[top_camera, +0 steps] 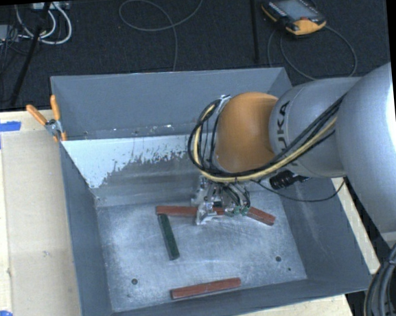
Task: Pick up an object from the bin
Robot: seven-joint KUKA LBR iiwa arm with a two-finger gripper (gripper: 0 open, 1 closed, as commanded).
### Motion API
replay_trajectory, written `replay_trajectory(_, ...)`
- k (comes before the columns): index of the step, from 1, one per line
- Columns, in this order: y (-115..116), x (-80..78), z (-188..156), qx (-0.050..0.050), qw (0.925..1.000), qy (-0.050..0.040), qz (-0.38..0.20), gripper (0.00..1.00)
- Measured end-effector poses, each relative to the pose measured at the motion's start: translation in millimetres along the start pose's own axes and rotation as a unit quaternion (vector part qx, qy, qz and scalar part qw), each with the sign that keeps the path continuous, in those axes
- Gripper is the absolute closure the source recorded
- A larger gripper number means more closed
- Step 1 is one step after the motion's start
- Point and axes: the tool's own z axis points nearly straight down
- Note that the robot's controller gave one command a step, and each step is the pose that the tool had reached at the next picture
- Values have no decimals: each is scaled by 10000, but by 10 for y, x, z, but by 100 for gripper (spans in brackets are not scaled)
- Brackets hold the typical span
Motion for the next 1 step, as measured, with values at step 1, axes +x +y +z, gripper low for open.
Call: replay_trajectory(1, 0, 0, 0, 0, 10000, 0, 1, 100)
